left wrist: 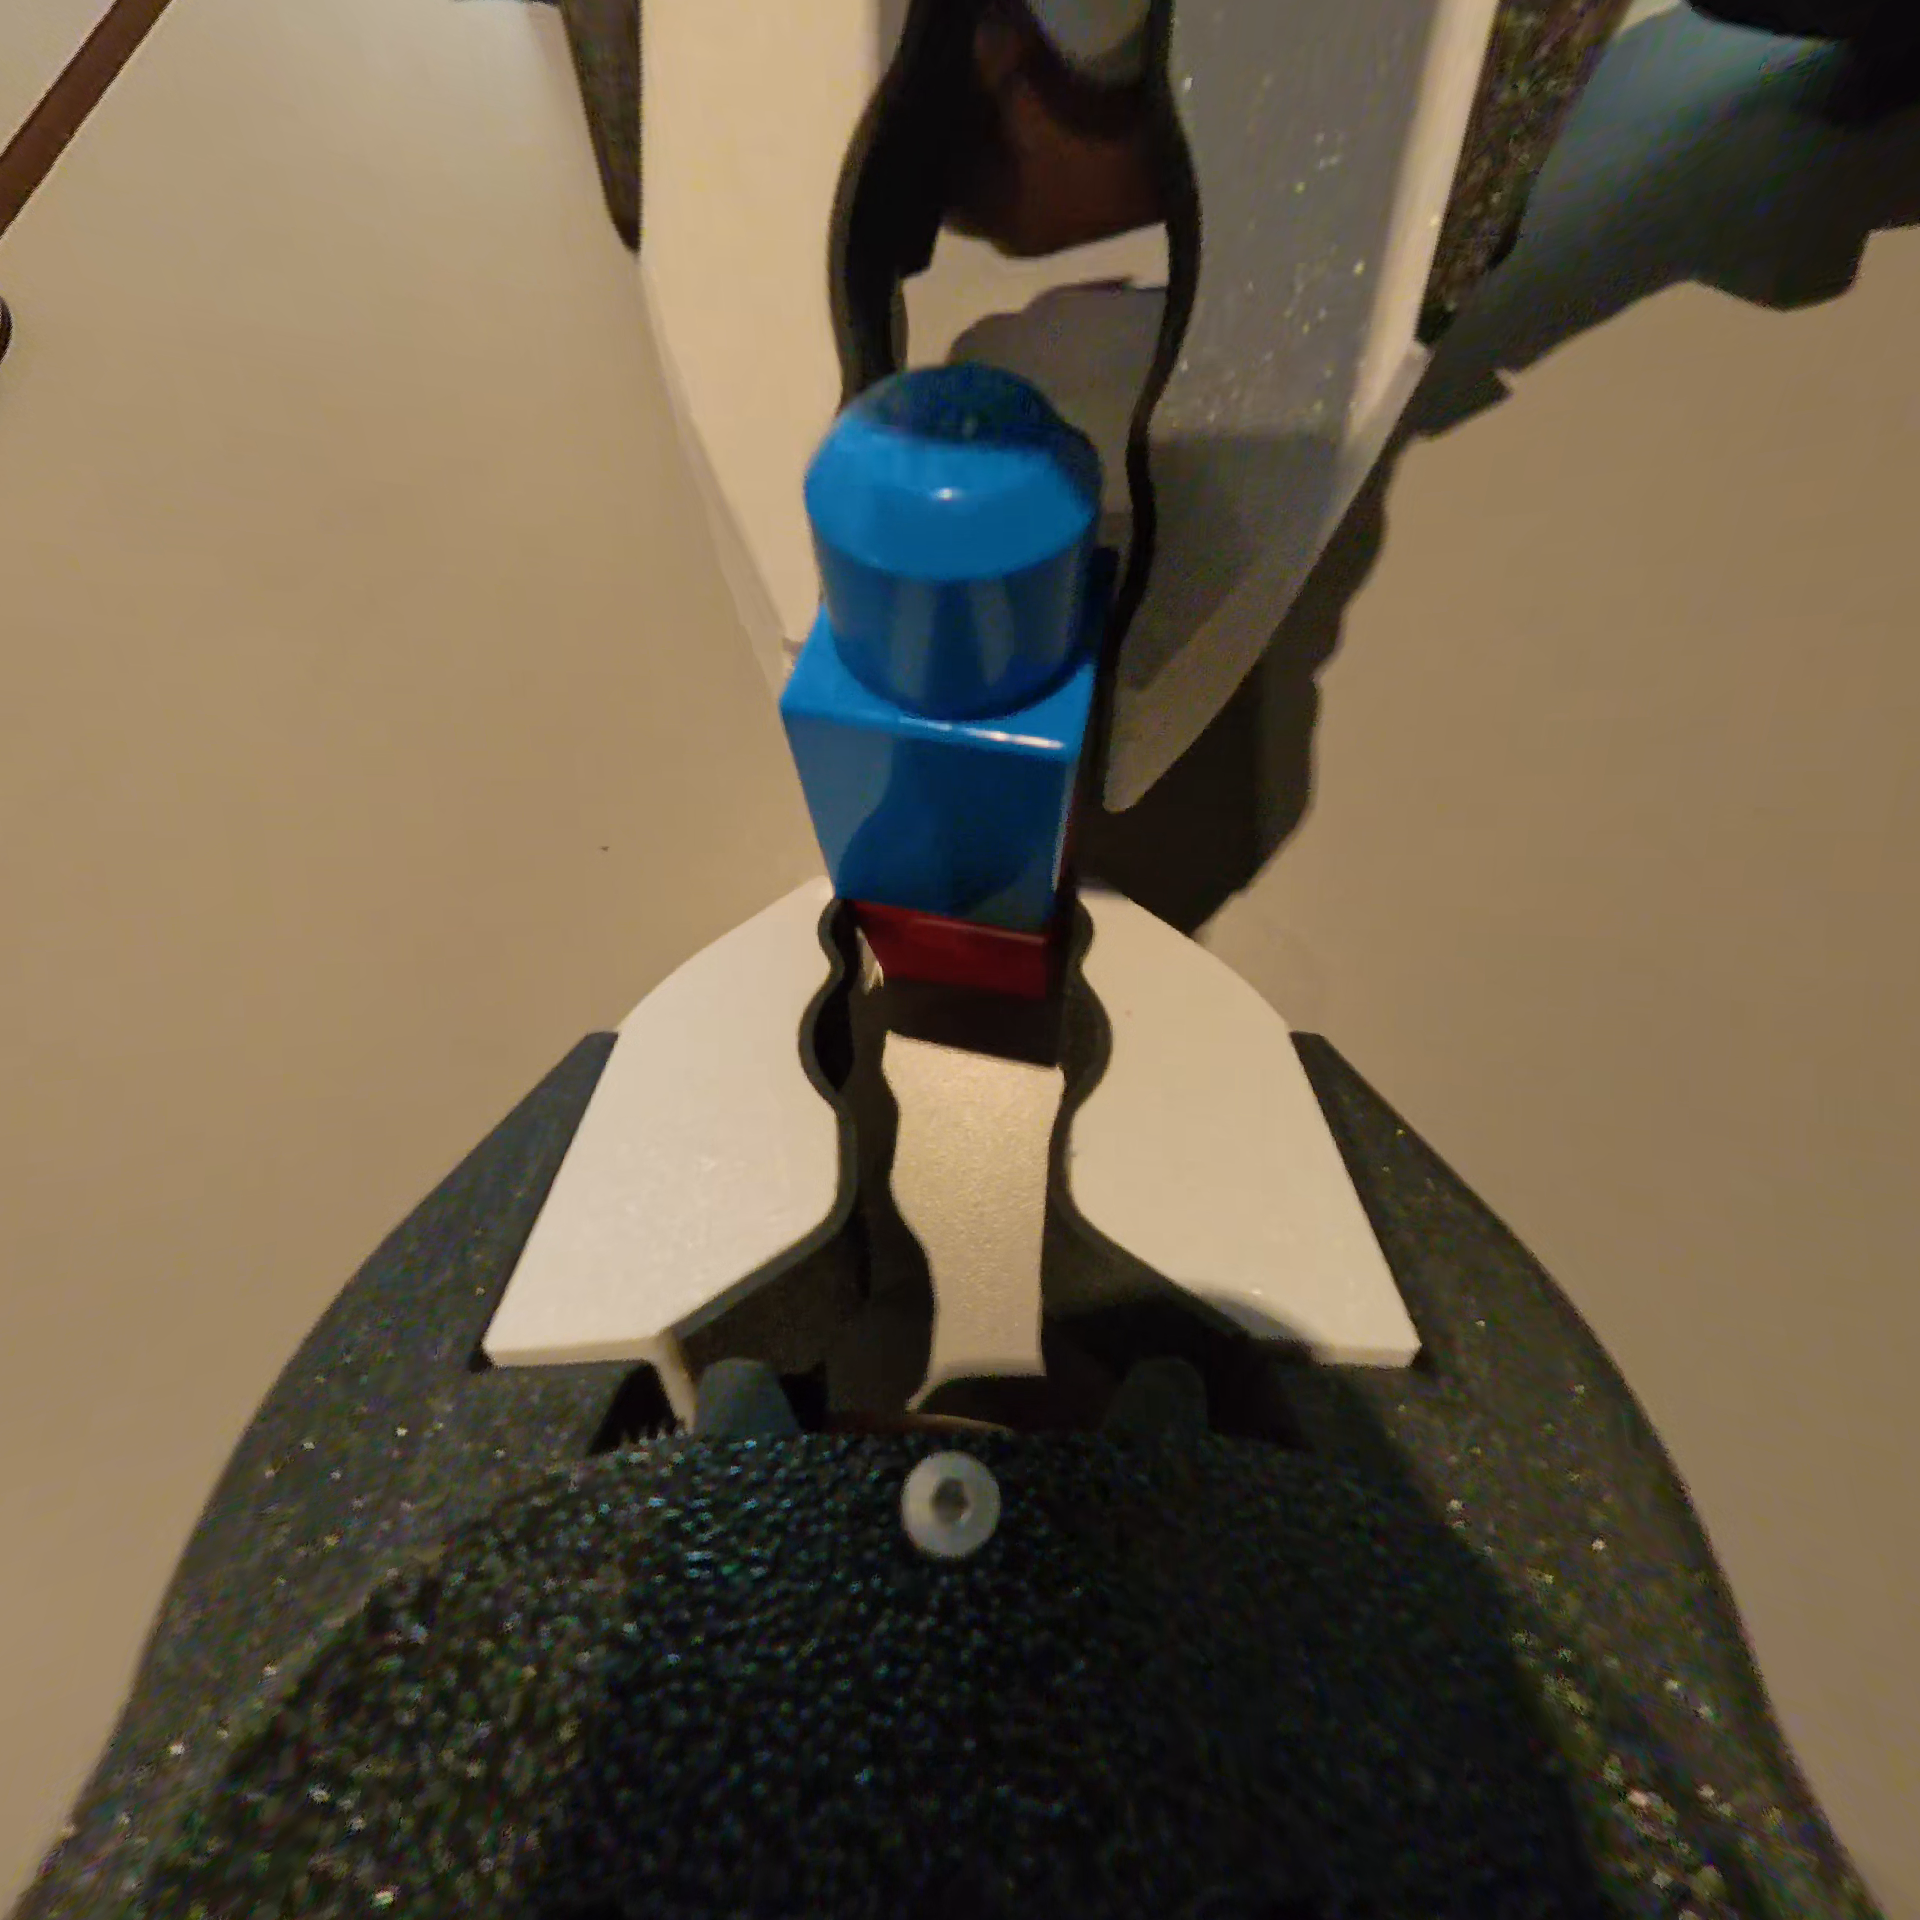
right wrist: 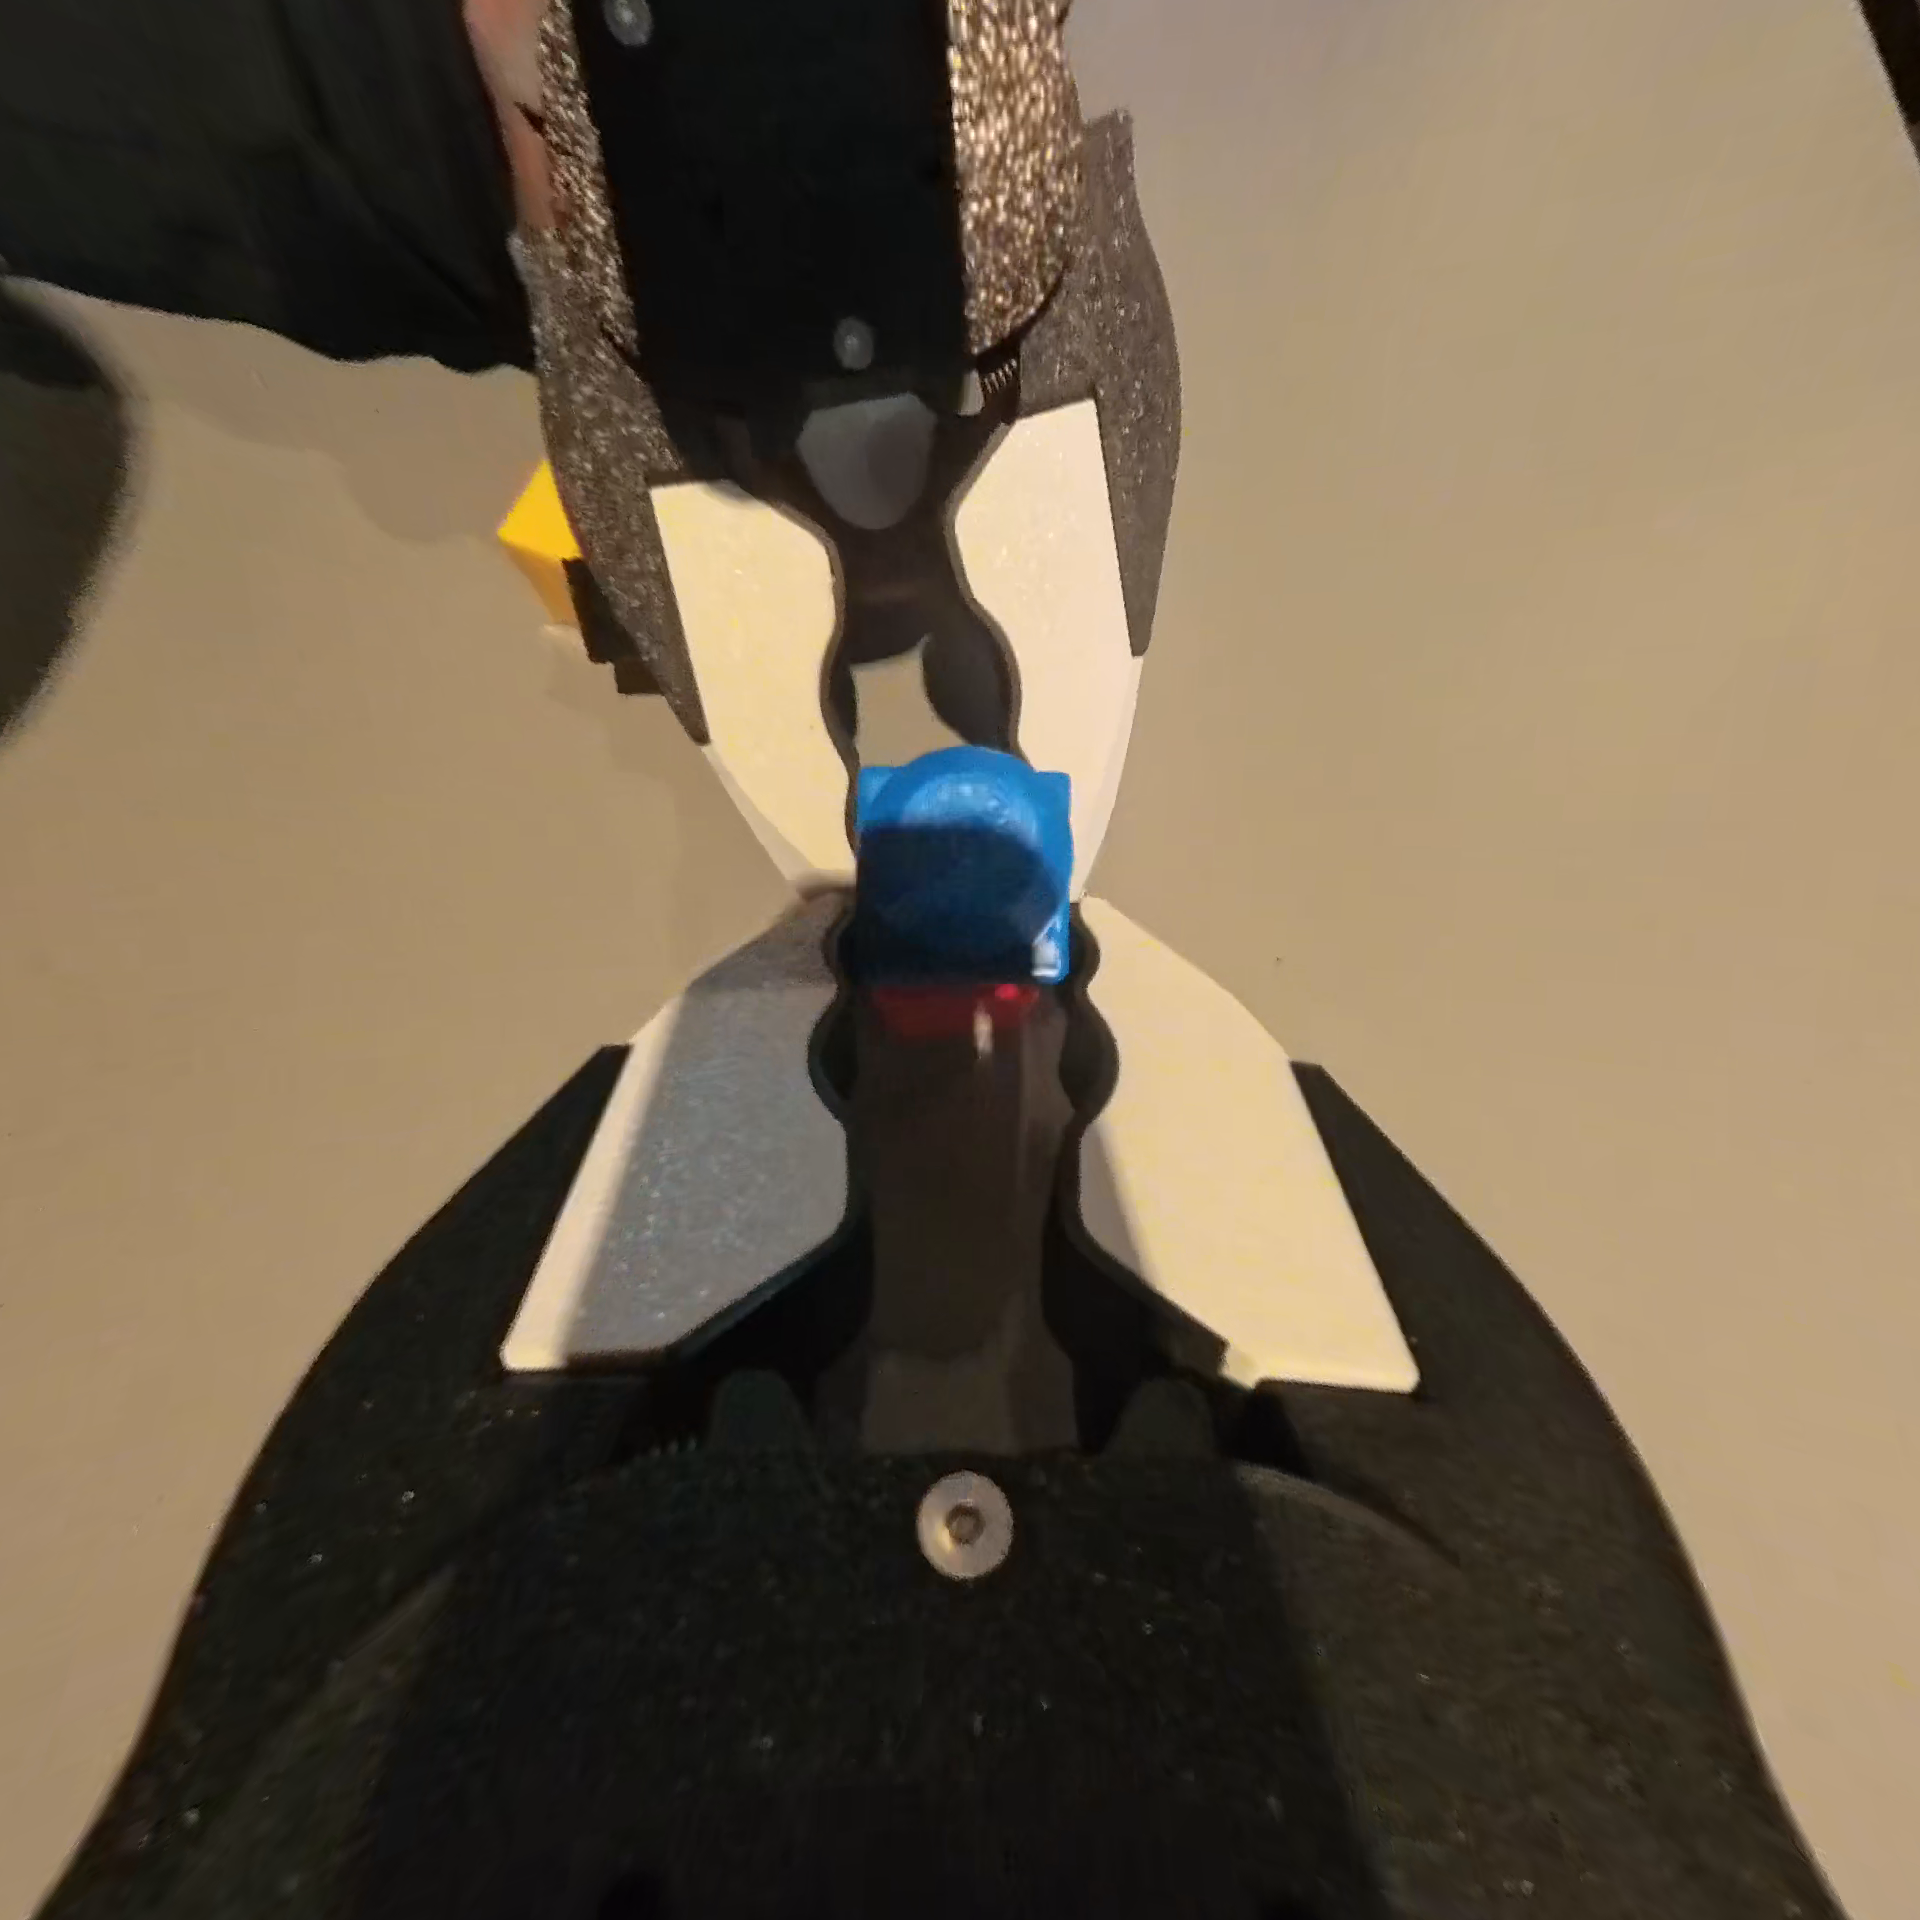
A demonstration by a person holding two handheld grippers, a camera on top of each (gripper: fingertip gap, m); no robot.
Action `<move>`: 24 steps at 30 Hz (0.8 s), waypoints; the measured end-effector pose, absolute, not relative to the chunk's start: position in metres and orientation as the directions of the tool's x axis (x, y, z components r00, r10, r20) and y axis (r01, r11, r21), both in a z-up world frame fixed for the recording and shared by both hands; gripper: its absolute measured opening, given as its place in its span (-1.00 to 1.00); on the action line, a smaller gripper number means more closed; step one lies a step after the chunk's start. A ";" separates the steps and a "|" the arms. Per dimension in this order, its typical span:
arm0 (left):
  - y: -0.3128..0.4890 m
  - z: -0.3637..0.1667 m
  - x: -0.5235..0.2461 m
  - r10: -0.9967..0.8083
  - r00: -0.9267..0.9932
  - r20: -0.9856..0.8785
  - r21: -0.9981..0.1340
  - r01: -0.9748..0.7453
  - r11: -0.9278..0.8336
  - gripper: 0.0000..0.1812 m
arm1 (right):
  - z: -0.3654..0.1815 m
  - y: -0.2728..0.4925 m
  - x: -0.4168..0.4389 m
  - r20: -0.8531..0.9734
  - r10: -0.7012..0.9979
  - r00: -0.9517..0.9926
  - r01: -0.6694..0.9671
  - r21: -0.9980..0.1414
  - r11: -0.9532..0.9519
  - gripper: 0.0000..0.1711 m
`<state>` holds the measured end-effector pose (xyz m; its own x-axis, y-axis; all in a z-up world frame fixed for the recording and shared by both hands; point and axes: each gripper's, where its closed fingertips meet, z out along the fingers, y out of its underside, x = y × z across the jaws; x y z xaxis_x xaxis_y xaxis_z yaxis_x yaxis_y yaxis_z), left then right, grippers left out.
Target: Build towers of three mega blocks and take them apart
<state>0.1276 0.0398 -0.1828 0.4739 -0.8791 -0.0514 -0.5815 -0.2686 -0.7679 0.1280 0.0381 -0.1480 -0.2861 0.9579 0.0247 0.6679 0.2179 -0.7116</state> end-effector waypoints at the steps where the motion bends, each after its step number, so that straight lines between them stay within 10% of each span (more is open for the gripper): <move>1: 0.040 -0.183 0.128 -0.876 0.478 -0.054 -0.767 -0.582 -0.270 -0.60 | -0.149 0.038 0.128 0.029 0.960 -0.278 0.687 -0.692 0.220 -0.56; 24: 0.040 -0.155 0.124 -0.909 0.417 -0.026 -0.877 -0.445 -0.179 -0.63 | -0.148 0.036 0.123 -0.028 0.953 -0.301 0.638 -0.749 0.180 -0.57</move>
